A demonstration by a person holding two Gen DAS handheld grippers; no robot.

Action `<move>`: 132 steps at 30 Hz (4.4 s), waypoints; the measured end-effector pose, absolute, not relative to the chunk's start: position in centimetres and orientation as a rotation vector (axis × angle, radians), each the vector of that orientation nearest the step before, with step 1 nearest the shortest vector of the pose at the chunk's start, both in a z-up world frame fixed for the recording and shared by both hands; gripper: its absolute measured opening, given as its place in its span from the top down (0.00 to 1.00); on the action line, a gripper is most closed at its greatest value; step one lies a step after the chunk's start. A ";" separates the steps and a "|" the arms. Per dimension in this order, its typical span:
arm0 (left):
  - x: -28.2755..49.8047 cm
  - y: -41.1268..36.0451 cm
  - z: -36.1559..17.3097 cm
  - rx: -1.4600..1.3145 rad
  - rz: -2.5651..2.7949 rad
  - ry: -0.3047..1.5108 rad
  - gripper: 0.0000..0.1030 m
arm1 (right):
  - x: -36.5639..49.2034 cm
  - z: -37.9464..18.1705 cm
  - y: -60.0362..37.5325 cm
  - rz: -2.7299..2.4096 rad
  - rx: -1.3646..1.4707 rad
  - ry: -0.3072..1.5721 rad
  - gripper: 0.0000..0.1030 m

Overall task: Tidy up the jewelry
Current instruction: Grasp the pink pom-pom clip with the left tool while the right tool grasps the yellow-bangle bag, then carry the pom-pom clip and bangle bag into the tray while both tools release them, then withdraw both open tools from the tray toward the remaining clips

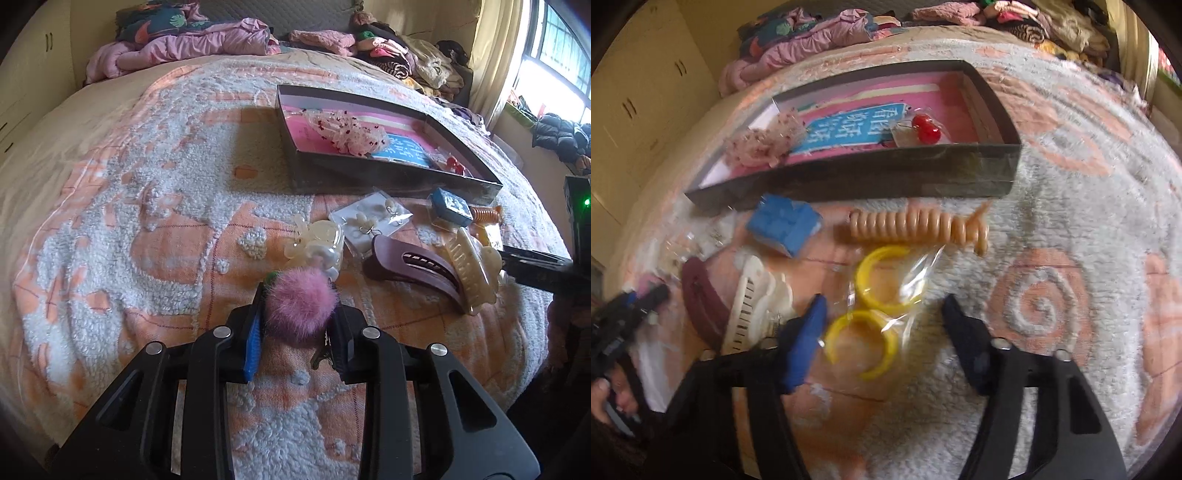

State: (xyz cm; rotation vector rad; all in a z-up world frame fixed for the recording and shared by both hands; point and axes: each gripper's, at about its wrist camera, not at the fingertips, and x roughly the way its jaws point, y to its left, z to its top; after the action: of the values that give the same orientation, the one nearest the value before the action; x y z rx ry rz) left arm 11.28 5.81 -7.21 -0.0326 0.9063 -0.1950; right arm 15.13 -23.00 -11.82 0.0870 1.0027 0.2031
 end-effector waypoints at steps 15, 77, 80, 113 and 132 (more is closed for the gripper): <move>11.4 3.2 -4.1 -0.009 -0.261 0.854 0.78 | 11.3 -9.7 -28.2 0.220 0.197 0.947 0.58; 28.1 -6.0 -5.4 0.111 -0.339 0.919 0.72 | 32.3 -7.3 -24.5 0.223 -0.036 0.908 0.57; 27.9 -5.7 -5.3 0.105 -0.333 0.916 0.64 | 32.7 -7.9 -24.3 0.221 -0.035 0.920 0.56; 20.2 -2.8 1.9 0.061 -0.232 0.759 0.11 | 20.6 -0.5 -28.2 0.177 0.022 0.689 0.10; 15.2 -0.8 1.6 0.034 -0.216 0.756 0.11 | 14.2 -0.3 -26.9 0.222 0.046 0.698 0.10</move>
State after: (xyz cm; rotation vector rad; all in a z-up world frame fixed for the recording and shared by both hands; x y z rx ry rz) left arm 15.25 -0.81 1.55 0.0341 0.7564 -0.2157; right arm 14.20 -26.95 -0.34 0.0458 0.6975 0.2217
